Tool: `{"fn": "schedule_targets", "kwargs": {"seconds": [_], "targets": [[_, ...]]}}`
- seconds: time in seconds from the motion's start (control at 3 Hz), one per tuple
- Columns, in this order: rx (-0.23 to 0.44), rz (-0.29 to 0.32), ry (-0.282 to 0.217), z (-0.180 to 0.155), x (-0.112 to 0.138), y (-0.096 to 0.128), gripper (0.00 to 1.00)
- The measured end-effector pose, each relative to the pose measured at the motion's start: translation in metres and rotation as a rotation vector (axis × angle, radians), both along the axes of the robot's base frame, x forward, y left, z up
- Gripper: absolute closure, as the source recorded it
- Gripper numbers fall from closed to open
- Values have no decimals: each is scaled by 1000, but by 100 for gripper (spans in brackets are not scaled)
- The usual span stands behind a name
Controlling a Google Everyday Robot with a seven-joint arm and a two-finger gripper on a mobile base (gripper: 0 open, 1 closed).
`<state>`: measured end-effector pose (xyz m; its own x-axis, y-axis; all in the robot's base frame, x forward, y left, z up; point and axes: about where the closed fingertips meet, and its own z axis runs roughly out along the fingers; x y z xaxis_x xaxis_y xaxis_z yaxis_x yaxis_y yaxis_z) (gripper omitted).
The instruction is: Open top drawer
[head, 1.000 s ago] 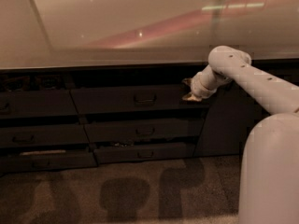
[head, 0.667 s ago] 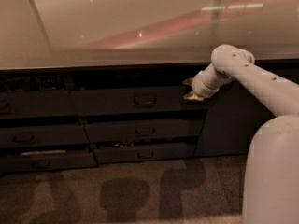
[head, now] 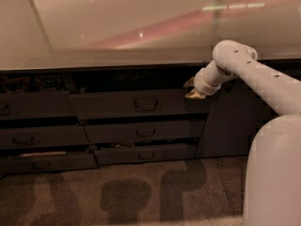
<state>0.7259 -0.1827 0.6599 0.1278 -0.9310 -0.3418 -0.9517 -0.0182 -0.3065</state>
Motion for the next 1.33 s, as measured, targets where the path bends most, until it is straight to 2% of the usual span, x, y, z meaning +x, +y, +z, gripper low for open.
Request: {"fn": "schedule_targets", "kwargs": {"seconds": [1.33], "targets": [[-1,18,-1,1,-8,2,100]]}}
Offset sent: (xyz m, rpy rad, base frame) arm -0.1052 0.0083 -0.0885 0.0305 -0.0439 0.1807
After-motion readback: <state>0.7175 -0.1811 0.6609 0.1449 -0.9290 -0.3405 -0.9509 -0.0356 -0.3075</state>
